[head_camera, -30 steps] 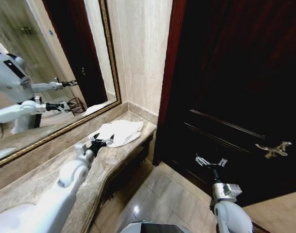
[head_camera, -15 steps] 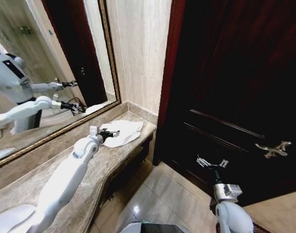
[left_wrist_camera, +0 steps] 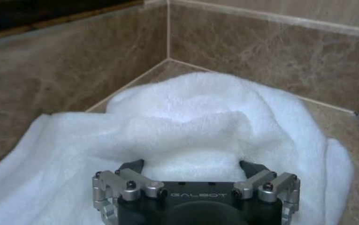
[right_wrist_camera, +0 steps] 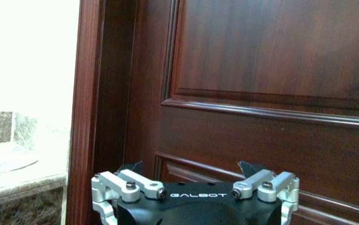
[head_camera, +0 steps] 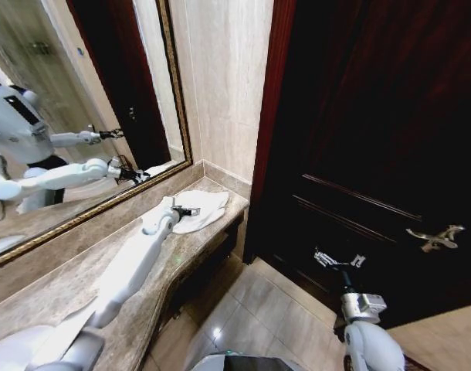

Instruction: Discard the used towel into the hamper.

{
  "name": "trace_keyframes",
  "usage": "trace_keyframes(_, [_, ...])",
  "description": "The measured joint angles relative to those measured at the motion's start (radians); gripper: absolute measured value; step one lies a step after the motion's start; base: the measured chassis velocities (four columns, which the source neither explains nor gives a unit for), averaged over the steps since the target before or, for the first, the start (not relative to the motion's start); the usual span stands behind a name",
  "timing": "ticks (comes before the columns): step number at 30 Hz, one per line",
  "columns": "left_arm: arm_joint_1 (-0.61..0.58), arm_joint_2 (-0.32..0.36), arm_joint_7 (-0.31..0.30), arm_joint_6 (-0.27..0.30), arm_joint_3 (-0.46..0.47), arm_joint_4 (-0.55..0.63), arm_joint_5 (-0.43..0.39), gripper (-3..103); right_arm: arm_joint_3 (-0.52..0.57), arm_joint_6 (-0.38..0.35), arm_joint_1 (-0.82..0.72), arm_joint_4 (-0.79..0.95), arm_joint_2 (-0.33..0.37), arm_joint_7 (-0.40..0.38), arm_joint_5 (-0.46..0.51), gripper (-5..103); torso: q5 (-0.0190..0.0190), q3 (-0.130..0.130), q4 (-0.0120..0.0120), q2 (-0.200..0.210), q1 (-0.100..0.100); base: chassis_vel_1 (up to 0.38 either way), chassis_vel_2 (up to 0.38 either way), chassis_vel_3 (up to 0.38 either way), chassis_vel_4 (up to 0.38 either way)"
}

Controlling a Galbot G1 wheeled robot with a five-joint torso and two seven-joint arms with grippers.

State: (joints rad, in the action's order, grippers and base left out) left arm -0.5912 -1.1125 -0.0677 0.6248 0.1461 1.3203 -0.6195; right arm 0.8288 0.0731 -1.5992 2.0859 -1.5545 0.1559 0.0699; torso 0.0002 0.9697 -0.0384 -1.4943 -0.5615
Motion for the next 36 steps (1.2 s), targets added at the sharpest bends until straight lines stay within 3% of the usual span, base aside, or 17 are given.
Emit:
trace_keyframes(7, [0.016, -0.026, 0.000, -0.012, -0.023, -0.039, 0.036, 101, 0.003, 0.006, -0.003, 0.000, -0.001, -0.004, 0.000, 100, 0.0001, 0.000, -0.0001, 0.000, 0.000, 0.000, 0.000, 0.000, 0.000])
trace_keyframes(10, [0.011, -0.029, 0.000, -0.029, -0.025, -0.041, 0.046, 91, 0.004, 0.012, -0.003, -0.001, -0.001, -0.005, 0.000, 100, -0.0001, 0.000, 0.0001, 0.000, 0.000, 0.000, 0.000, 0.000, 0.000])
trace_keyframes(12, [0.010, -0.029, 0.000, -0.030, -0.025, -0.040, 0.046, 91, 0.004, 0.012, -0.004, -0.002, -0.002, -0.005, 0.000, 100, -0.0001, 0.000, 0.0001, 0.000, 0.000, 0.000, 0.000, 0.000, 0.000])
trace_keyframes(19, [0.012, -0.029, -0.001, -0.030, -0.027, -0.037, 0.046, 72, 0.003, 0.015, -0.008, -0.001, -0.005, -0.005, 0.000, 100, -0.0001, 0.000, 0.0002, 0.000, 0.000, 0.000, 0.000, 0.000, 0.000])
trace_keyframes(22, [0.012, -0.031, -0.005, -0.030, -0.026, -0.031, 0.046, 60, 0.004, 0.015, -0.009, 0.001, -0.003, -0.004, 0.001, 100, -0.0002, 0.000, 0.0001, 0.000, 0.000, 0.000, 0.000, 0.000, 0.000])
trace_keyframes(25, [0.008, -0.031, -0.008, -0.030, -0.024, -0.022, 0.046, 60, 0.005, 0.015, -0.009, 0.001, -0.001, -0.004, 0.001, 100, -0.0002, 0.000, 0.0001, 0.000, 0.000, 0.000, 0.000, 0.000, 0.000])
trace_keyframes(26, [0.005, -0.030, -0.008, -0.031, -0.022, -0.018, 0.046, 53, 0.005, 0.015, -0.009, 0.001, -0.001, -0.004, 0.001, 100, -0.0002, 0.000, 0.0001, 0.000, 0.000, 0.000, 0.000, 0.000, 0.000])
trace_keyframes(30, [-0.005, -0.028, -0.008, -0.036, -0.014, -0.008, 0.044, 41, 0.004, 0.016, -0.009, 0.001, 0.000, -0.004, 0.002, 100, -0.0002, 0.000, 0.0001, 0.000, 0.000, 0.000, 0.000, 0.000, 0.000])
trace_keyframes(34, [-0.025, -0.028, -0.018, -0.073, 0.002, 0.014, 0.041, 34, 0.003, 0.016, -0.009, 0.003, 0.000, -0.005, 0.007, 100, -0.0003, 0.000, 0.0001, 0.000, 0.000, 0.000, 0.000, 0.000, 0.000])
trace_keyframes(36, [-0.059, -0.028, -0.028, -0.148, 0.030, 0.057, 0.045, 26, 0.004, 0.017, -0.008, 0.005, 0.000, -0.008, 0.012, 100, -0.0004, 0.000, 0.0001, 0.000, 0.000, 0.000, 0.000, 0.000, 0.000])
